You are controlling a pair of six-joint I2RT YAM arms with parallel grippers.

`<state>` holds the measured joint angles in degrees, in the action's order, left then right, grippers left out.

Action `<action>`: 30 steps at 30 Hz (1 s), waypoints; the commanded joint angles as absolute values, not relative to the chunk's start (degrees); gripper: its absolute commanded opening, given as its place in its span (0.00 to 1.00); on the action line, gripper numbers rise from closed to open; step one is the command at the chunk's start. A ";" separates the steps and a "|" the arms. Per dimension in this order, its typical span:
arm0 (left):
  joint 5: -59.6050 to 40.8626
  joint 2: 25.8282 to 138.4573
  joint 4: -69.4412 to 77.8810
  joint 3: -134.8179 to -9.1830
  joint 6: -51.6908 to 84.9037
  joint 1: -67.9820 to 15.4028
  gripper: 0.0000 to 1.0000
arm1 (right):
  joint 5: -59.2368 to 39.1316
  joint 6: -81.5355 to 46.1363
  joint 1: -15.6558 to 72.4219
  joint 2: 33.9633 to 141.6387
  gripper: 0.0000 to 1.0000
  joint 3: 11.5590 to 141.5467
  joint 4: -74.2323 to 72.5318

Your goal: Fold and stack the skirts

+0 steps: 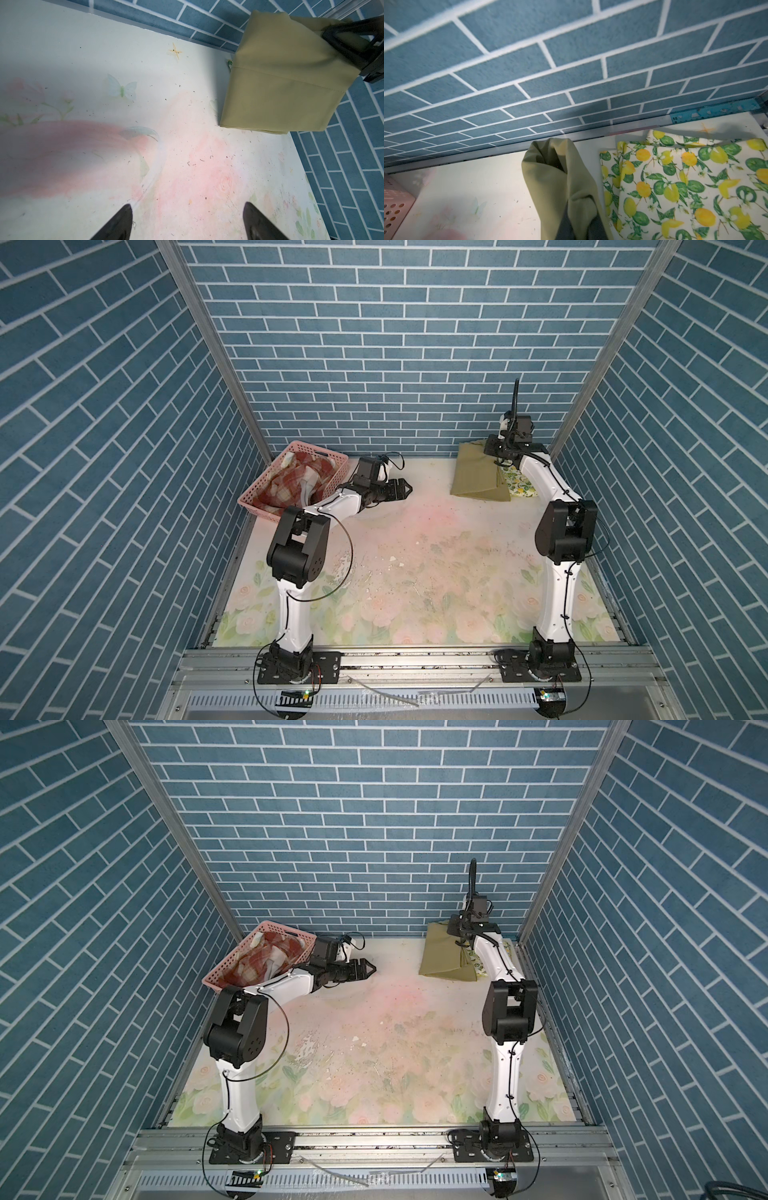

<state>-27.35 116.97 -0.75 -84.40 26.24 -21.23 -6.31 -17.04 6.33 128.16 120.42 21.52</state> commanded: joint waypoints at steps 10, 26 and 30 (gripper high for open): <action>-28.68 117.63 -1.76 -86.48 25.70 -21.17 0.82 | -16.95 -8.81 5.36 119.76 0.00 114.59 23.76; -28.88 116.09 -2.05 -86.03 25.44 -21.61 0.82 | -19.51 -8.00 -0.31 108.89 0.00 102.32 24.31; -29.03 116.54 -2.45 -86.74 25.36 -21.75 0.82 | -21.27 -7.83 -3.04 108.71 0.00 102.54 23.76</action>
<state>-28.36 117.05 -1.56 -85.49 26.13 -21.52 -18.55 -10.13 -1.87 111.24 103.13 25.30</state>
